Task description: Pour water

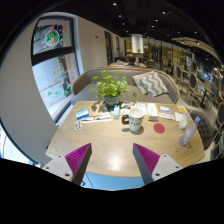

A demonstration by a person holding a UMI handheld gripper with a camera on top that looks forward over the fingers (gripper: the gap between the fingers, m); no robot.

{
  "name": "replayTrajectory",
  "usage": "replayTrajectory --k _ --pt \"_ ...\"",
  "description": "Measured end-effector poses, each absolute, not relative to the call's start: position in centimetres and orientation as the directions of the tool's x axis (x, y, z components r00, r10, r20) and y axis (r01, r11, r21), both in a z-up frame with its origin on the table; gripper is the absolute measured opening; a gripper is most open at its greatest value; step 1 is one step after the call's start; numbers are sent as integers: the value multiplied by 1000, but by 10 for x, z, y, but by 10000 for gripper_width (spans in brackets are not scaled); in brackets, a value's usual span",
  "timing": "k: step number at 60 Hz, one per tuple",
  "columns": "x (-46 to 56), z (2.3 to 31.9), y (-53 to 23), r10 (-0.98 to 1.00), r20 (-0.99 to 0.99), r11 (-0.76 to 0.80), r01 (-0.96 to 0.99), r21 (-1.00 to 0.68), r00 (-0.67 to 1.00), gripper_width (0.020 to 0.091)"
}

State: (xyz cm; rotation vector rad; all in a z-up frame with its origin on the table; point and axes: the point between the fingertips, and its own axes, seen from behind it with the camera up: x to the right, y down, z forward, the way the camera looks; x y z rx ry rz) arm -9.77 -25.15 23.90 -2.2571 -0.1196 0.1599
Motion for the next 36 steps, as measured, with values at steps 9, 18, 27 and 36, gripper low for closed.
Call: replayTrajectory --k 9,18,27,36 --pt "-64 241 -247 113 -109 -643 -11 -766 988 849" --pt "-9 234 -240 100 -111 -638 -22 -770 989 844" --pt "73 216 -232 69 -84 -614 -24 -789 994 840" --pt "170 184 -226 10 -81 -604 -58 -795 997 845"
